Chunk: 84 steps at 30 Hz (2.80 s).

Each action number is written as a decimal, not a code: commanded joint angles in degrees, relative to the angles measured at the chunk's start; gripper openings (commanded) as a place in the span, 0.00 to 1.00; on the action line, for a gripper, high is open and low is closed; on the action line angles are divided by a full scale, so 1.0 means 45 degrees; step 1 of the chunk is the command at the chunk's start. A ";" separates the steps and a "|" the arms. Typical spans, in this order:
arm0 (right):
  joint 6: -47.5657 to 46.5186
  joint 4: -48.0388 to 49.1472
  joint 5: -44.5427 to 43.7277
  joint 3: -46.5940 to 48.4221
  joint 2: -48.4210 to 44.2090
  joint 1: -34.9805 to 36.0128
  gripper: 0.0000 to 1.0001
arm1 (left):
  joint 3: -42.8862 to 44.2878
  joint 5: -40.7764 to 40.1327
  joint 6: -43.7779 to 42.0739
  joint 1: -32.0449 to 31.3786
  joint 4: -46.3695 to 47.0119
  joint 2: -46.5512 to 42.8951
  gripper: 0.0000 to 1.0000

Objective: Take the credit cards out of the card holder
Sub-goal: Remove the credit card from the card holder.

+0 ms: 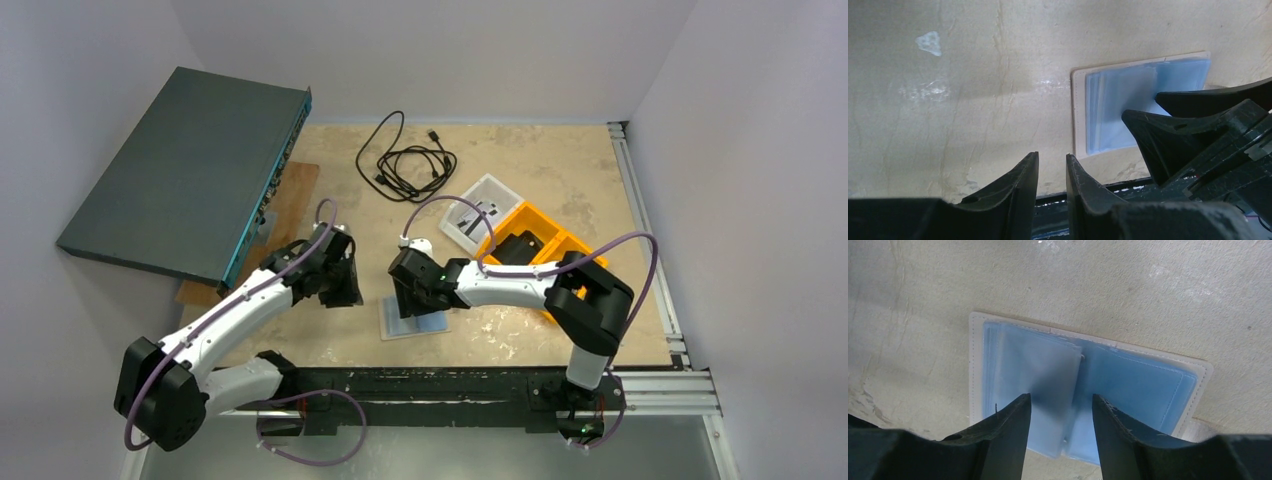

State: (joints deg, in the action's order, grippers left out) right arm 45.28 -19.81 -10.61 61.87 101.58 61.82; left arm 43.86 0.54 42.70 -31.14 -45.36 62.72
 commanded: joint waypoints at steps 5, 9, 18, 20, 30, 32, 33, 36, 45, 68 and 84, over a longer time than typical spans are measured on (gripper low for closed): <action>0.0398 0.0854 0.0677 -0.0740 -0.0358 -0.0557 0.27 | -0.0567 0.1966 0.0033 0.0022 0.1821 0.0954 0.25; 0.0523 0.1673 0.1368 -0.1573 -0.0768 -0.1084 0.14 | -0.0645 0.2420 0.0047 -0.0147 0.2401 0.1393 0.25; 0.0624 0.3375 0.3136 -0.2839 -0.0735 -0.1918 0.06 | -0.0485 0.3201 0.0402 -0.0763 0.3969 0.2888 0.25; 0.0692 0.3655 0.3445 -0.3067 -0.0670 -0.2059 0.05 | -0.0374 0.3214 0.0433 -0.0954 0.4211 0.3374 0.24; 0.0758 0.4230 0.3873 -0.3585 -0.0555 -0.2365 0.04 | -0.0106 0.3710 0.0583 -0.1369 0.5367 0.5060 0.24; 0.0778 0.4322 0.3953 -0.3625 -0.0506 -0.2381 0.03 | -0.0102 0.3728 0.0620 -0.1456 0.5440 0.5183 0.24; 0.0795 0.4324 0.3976 -0.3647 -0.0479 -0.2372 0.03 | -0.0078 0.3738 0.0642 -0.1489 0.5446 0.5228 0.24; 0.0798 0.4330 0.4027 -0.3649 -0.0412 -0.2391 0.04 | -0.0049 0.3729 0.0687 -0.1556 0.5469 0.5315 0.23; 0.0708 0.4326 0.4038 -0.3547 -0.0826 -0.2391 0.14 | -0.0022 0.3495 0.0850 -0.1577 0.5357 0.5047 0.00; 0.0362 0.3047 0.3286 -0.2889 -0.2615 -0.2369 0.37 | 0.0760 0.2359 0.0077 -0.1595 0.2867 0.2876 0.00; 0.1012 0.4154 0.3890 -0.3312 -0.3197 -0.2371 0.57 | 0.1953 0.1897 0.0678 -0.2522 0.2089 0.3615 0.00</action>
State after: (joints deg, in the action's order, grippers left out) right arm 47.99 -3.62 6.02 47.13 87.15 51.00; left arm 50.06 10.09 44.47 -41.54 -35.48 78.35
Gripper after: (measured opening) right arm 0.562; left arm 0.003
